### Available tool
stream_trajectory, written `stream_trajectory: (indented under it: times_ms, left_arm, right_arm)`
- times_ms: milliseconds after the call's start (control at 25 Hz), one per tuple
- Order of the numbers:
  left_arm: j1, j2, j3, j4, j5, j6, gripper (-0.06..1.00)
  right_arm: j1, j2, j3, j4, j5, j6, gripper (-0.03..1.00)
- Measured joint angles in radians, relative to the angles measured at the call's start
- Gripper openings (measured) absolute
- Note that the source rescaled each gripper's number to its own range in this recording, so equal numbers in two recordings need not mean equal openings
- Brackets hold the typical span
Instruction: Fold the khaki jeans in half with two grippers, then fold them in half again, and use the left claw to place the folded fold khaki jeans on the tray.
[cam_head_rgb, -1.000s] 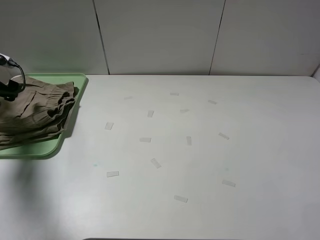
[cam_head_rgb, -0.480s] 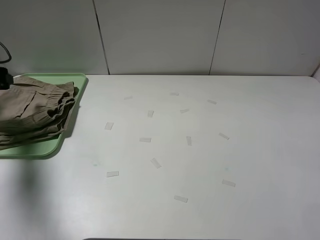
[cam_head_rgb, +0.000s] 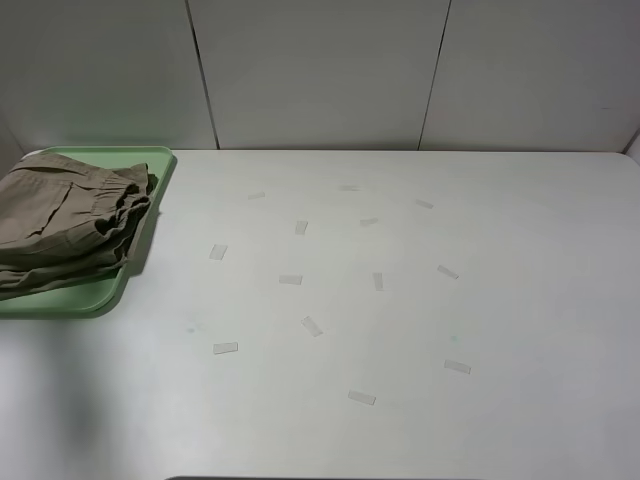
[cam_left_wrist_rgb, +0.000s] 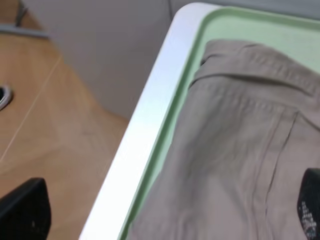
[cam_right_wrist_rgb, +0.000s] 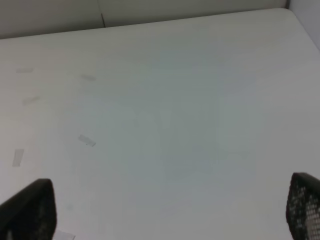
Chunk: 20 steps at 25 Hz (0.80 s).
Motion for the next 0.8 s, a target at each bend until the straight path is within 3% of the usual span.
stream_trajectory:
  times_ms: [400,800]
  left_arm:
    - [-0.181,-0.253,0.001,-0.023,0.374,0.057,0.96]
    - [-0.22,-0.443,0.001,-0.317,0.739,0.267,0.96]
  right_arm:
    - [0.0,0.0,0.0,0.0,0.0,0.0,1.0]
    - [0.0,0.0,0.0,0.0,0.0,0.0,1.0]
